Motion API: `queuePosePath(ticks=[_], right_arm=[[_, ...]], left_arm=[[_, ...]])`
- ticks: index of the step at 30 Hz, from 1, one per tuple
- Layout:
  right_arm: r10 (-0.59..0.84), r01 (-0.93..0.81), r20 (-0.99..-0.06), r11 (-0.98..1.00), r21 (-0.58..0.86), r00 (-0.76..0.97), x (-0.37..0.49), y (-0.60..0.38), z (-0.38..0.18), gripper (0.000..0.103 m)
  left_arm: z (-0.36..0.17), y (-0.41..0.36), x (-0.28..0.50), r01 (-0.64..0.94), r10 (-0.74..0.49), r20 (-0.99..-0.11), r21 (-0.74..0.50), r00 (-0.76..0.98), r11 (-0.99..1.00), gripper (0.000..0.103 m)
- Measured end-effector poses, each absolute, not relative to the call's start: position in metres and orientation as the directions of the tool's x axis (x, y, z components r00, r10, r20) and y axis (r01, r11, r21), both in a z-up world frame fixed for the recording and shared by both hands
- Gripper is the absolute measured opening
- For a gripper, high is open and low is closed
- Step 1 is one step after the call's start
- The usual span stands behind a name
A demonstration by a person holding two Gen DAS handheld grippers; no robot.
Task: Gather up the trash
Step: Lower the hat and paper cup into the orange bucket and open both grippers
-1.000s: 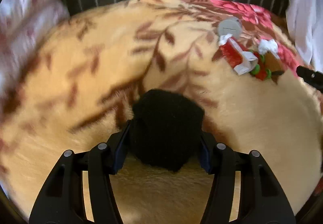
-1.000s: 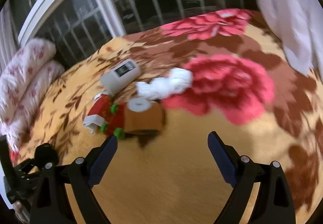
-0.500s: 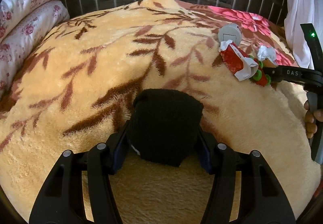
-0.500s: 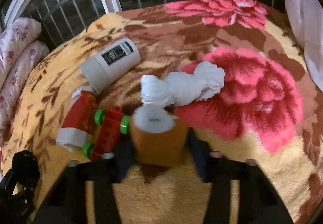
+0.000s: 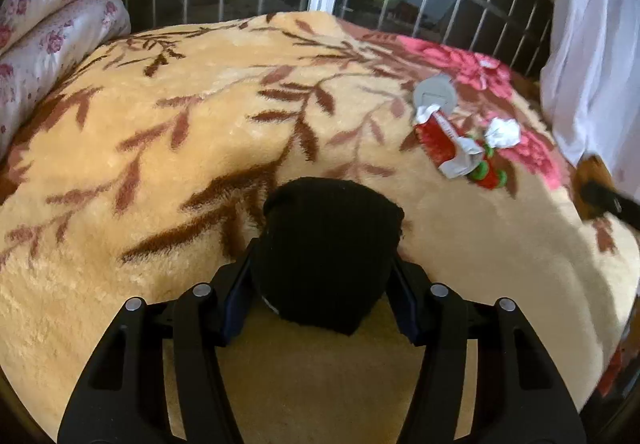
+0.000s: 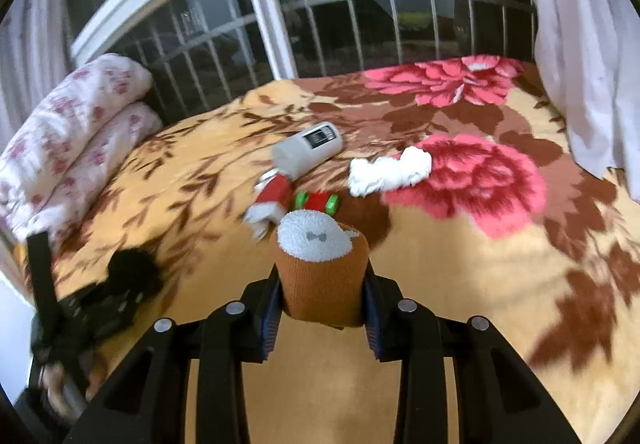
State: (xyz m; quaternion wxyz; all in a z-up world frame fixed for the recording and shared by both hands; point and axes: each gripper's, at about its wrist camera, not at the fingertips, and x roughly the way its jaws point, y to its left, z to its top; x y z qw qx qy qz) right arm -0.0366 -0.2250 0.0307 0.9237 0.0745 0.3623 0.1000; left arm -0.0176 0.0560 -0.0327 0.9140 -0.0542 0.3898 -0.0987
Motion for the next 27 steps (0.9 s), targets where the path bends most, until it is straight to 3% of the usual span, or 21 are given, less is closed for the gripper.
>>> queuePosePath(ticks=[13,27], right_arm=[[0.323,-0.256,-0.656,0.946,0.199,0.683,-0.194,-0.204,0.015,0.035],[0.357,-0.338,-0.751,0.922,0.188,0.555,-0.267,-0.171,-0.044,0.036]], left_arm=[[0.0,0.031,-0.171,0.352,-0.308,-0.646,-0.064,0.698,0.934,0.057],[-0.077,0.018,-0.256,0.431,-0.242,-0.781,0.04,0.576,0.901,0.057]])
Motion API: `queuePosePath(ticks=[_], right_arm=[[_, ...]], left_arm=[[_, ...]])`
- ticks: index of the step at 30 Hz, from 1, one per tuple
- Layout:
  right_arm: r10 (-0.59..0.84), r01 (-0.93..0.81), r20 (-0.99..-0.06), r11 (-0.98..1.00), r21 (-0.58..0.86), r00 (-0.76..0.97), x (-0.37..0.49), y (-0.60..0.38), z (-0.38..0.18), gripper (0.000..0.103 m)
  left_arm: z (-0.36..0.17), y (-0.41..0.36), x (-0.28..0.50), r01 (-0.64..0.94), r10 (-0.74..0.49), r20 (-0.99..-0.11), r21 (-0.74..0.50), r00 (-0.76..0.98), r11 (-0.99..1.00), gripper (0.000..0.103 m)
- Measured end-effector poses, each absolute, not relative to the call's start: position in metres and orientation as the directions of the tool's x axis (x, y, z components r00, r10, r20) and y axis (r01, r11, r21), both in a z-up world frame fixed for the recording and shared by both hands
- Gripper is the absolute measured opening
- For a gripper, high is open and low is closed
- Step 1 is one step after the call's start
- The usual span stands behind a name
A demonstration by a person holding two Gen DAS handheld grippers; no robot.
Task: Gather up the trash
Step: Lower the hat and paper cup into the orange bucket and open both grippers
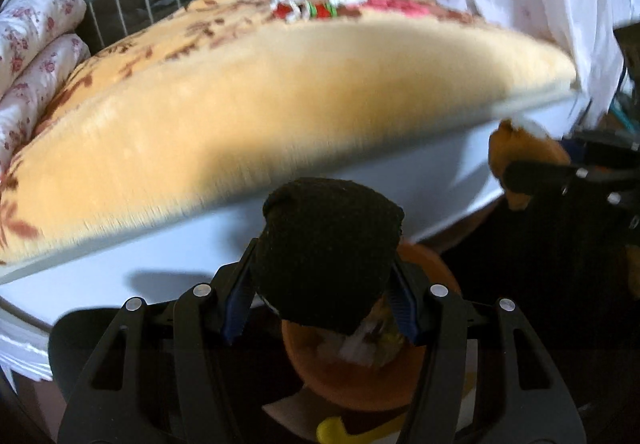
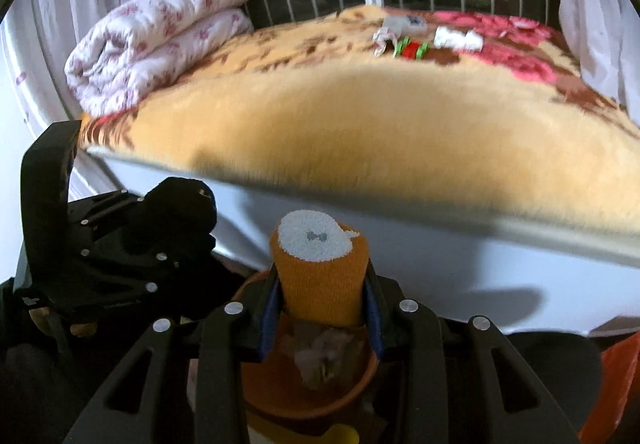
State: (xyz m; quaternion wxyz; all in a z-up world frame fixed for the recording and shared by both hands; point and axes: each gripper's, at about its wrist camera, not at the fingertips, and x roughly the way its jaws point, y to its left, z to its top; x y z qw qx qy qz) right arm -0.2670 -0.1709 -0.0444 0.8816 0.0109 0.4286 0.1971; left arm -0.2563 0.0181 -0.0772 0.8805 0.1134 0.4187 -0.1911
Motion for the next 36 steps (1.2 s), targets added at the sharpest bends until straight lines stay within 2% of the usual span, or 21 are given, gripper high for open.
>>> queuePosePath(ticks=[5,9,13,20,29,31,33,36], right_arm=[[0.338,-0.354,-0.811,0.919,0.175,0.477,-0.268,-0.16,-0.075,0.036],[0.29,-0.354,-0.888,0.922,0.159,0.356,-0.259,-0.146,-0.117,0.036],[0.24,-0.365,-0.924,0.923,0.123,0.297,-0.252,-0.134,-0.149,0.036],[0.224,-0.351,-0.955,0.925,0.146,0.193,-0.241,-0.129,-0.182,0.036],[0.223,-0.323,-0.966,0.931,0.17,0.134,-0.236,-0.128,-0.198,0.042],[0.218,-0.318,-0.967,0.933,0.167,0.131,-0.235,-0.127,-0.198,0.054],[0.219,-0.308,-0.965,0.937,0.166,0.146,-0.234,-0.129,-0.195,0.055],[0.218,-0.29,-0.963,0.942,0.166,0.16,-0.232,-0.132,-0.193,0.055]], left_arm=[[-0.112,0.017,-0.256,0.442,-0.232,-0.851,0.0,0.472,0.897,0.057],[-0.148,0.013,-0.236,0.402,-0.137,-0.918,0.026,0.372,0.915,0.057],[-0.183,0.015,-0.222,0.373,-0.1,-0.959,0.006,0.266,0.928,0.057],[-0.209,0.013,-0.217,0.38,-0.073,-0.977,0.007,0.198,0.925,0.057],[-0.222,0.014,-0.211,0.375,-0.059,-0.985,0.007,0.165,0.927,0.057],[-0.224,0.013,-0.209,0.375,-0.055,-0.985,0.011,0.165,0.927,0.064],[-0.224,0.011,-0.208,0.375,-0.046,-0.985,0.021,0.169,0.927,0.072],[-0.221,0.007,-0.21,0.377,-0.045,-0.984,0.023,0.172,0.926,0.074]])
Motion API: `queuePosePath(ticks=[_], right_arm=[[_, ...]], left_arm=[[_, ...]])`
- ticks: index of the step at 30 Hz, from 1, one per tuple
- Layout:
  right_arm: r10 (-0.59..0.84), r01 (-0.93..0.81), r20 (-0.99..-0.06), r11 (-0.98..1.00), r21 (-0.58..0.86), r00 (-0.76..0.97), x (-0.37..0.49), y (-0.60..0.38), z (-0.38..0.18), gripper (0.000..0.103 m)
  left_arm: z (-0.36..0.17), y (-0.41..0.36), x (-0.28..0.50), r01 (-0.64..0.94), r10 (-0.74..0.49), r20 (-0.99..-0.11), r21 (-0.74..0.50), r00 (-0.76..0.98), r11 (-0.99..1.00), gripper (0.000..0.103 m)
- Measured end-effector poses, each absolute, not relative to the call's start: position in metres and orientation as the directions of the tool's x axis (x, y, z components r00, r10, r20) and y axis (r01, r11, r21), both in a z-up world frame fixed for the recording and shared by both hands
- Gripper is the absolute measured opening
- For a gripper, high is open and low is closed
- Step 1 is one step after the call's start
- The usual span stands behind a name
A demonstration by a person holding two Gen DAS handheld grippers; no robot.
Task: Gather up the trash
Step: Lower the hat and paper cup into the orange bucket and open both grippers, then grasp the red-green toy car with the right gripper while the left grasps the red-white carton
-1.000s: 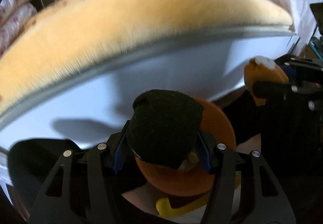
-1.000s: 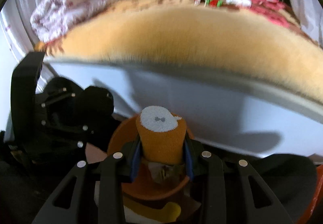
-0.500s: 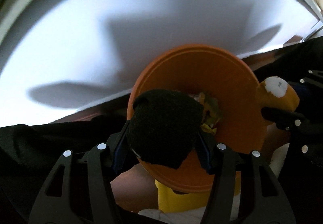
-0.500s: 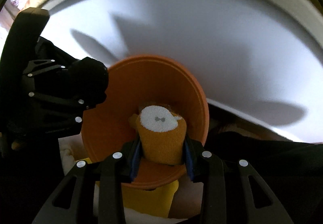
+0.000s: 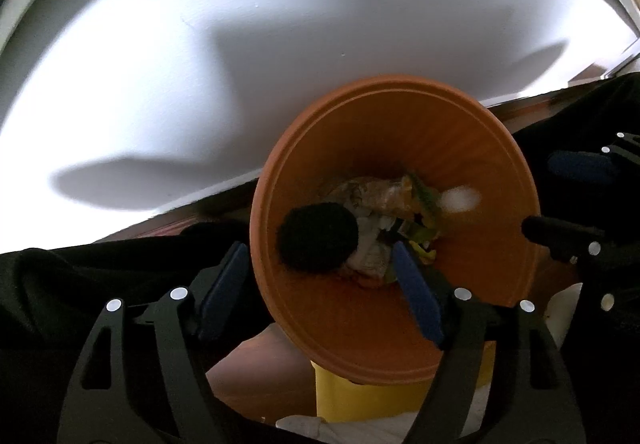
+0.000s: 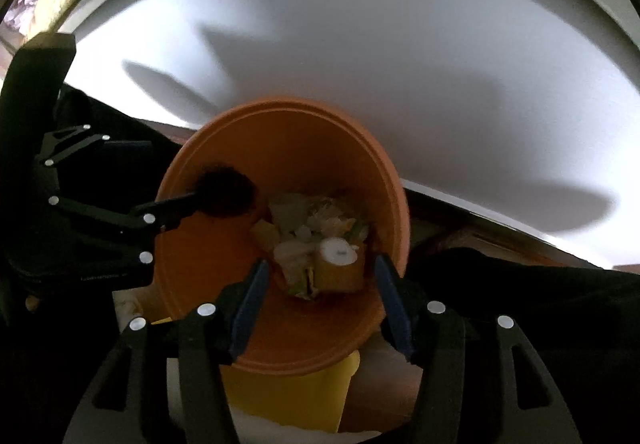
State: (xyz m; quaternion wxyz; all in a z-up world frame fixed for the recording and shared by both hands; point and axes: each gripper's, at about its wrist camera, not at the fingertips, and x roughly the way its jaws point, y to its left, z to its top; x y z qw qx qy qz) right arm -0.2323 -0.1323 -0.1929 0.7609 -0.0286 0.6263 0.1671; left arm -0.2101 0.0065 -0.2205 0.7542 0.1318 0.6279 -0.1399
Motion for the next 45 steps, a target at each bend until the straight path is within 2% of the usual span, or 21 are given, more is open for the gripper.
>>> queuePosePath(ticks=[7,13,17,20,22,24,26,28,33,39,45], right_arm=[[0.215,-0.257,-0.954,0.953,0.159,0.209,-0.243,-0.141,-0.18,0.061],[0.223,-0.233,-0.939,0.959,0.163,0.261,-0.251,-0.163,-0.155,0.061],[0.246,-0.235,-0.91,0.957,0.173,0.333,-0.257,-0.176,-0.119,0.061],[0.303,-0.231,-0.868,0.946,0.226,0.394,-0.26,-0.189,-0.084,0.07],[0.332,-0.23,-0.832,0.94,0.252,0.445,-0.259,-0.198,-0.06,0.071],[0.34,-0.227,-0.799,0.939,0.258,0.496,-0.251,-0.206,-0.037,0.073],[0.348,-0.218,-0.759,0.937,0.272,0.551,-0.236,-0.218,-0.019,0.08],[0.351,-0.201,-0.721,0.936,0.289,0.598,-0.217,-0.229,-0.002,0.08],[0.336,-0.166,-0.677,0.938,0.305,0.655,-0.152,-0.251,0.02,0.08],[0.329,-0.132,-0.674,0.936,0.327,0.662,-0.066,-0.246,0.024,0.08],[0.314,-0.107,-0.692,0.939,0.326,0.65,0.002,-0.227,0.015,0.078]], left_arm=[[-0.213,0.006,-0.212,0.371,-0.051,-0.981,0.022,0.186,0.928,0.074],[-0.19,0.01,-0.221,0.382,-0.089,-0.967,0.009,0.238,0.924,0.074],[-0.155,0.01,-0.228,0.404,-0.128,-0.939,0.013,0.319,0.915,0.074],[-0.12,0.015,-0.231,0.416,-0.171,-0.907,0.005,0.385,0.909,0.074],[-0.094,0.019,-0.228,0.412,-0.206,-0.881,-0.013,0.426,0.911,0.081],[-0.073,0.02,-0.223,0.409,-0.228,-0.855,-0.021,0.466,0.912,0.083],[-0.05,0.019,-0.213,0.407,-0.243,-0.825,-0.017,0.511,0.913,0.084],[-0.031,0.015,-0.198,0.4,-0.248,-0.798,-0.01,0.549,0.917,0.088],[-0.005,0.002,-0.143,0.365,-0.244,-0.758,-0.009,0.605,0.931,0.088],[0.0,-0.003,-0.083,0.272,-0.171,-0.729,0.023,0.663,0.962,0.088],[-0.003,0.004,-0.033,0.221,-0.162,-0.734,-0.016,0.66,0.975,0.088]])
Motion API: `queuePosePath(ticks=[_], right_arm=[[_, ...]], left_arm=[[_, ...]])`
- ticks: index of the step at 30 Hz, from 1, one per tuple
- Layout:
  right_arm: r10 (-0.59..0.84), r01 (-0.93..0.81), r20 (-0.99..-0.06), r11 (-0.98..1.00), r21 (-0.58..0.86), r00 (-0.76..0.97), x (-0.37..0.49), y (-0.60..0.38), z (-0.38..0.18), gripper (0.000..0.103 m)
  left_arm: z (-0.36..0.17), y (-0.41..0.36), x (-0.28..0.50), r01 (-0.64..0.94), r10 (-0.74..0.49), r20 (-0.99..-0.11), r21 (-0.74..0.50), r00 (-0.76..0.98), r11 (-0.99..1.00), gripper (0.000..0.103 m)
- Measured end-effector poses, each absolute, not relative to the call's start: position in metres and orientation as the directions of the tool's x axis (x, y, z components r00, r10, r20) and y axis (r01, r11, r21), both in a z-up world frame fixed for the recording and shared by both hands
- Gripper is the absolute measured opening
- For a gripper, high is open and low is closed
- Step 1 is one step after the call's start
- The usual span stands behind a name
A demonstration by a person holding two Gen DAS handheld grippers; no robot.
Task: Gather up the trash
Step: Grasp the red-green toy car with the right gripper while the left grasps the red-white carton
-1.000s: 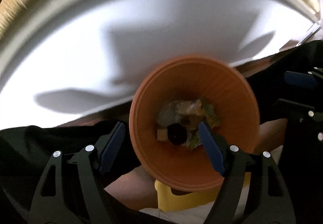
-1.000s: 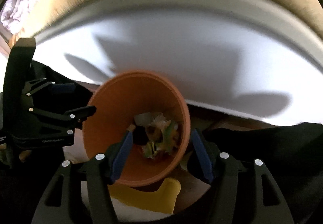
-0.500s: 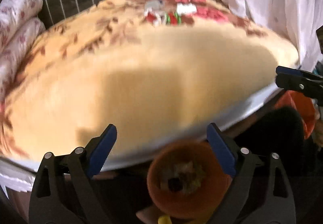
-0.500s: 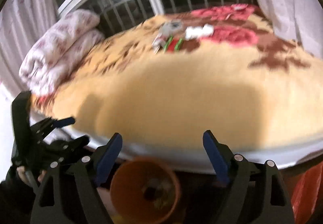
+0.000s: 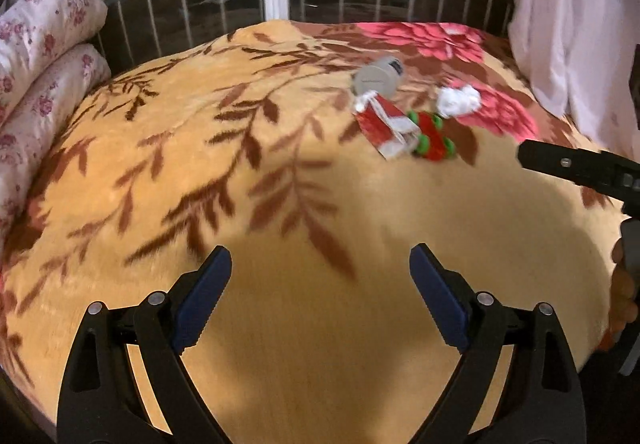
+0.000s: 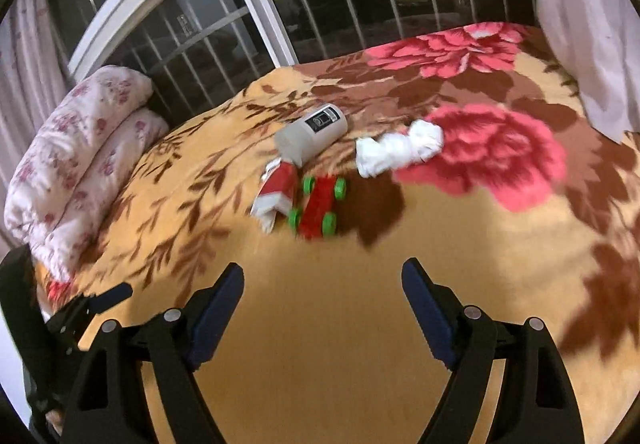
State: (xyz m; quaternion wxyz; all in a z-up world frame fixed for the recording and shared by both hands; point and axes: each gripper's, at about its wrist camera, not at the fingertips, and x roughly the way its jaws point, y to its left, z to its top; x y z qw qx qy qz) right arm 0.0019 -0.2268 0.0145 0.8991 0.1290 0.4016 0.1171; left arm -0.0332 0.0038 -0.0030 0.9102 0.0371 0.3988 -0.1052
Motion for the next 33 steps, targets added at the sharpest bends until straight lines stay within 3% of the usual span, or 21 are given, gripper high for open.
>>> queuePosePath(ticks=[5,10,15,23,27,33], right_arm=[[0.308,-0.051,-0.731,0.935,0.352,0.609,0.054,-0.217,-0.001,0.067],[0.307,0.033,-0.769,0.92,0.391,0.561,0.095,-0.219,-0.019,0.06],[0.298,0.067,-0.8,0.92,0.386,0.52,0.115,-0.211,-0.03,0.059],[0.086,0.087,-0.843,0.984,0.155,0.531,0.132,-0.178,-0.034,0.058],[-0.01,0.099,-0.821,0.994,0.056,0.571,0.124,-0.166,-0.032,0.039],[0.127,0.074,-0.765,0.972,0.222,0.631,0.095,-0.195,-0.014,0.038]], left_arm=[[-0.012,0.004,-0.005,0.191,-0.114,-0.739,0.02,0.664,0.981,0.088],[-0.029,0.017,0.013,0.169,-0.169,-0.777,-0.081,0.606,0.982,0.088],[-0.033,0.023,0.015,0.159,-0.208,-0.78,-0.141,0.59,0.977,0.088],[-0.036,0.017,0.013,0.167,-0.188,-0.78,-0.108,0.597,0.98,0.088],[-0.036,0.018,0.014,0.169,-0.194,-0.782,-0.115,0.593,0.979,0.088],[-0.037,0.019,0.014,0.172,-0.203,-0.782,-0.124,0.589,0.977,0.09]])
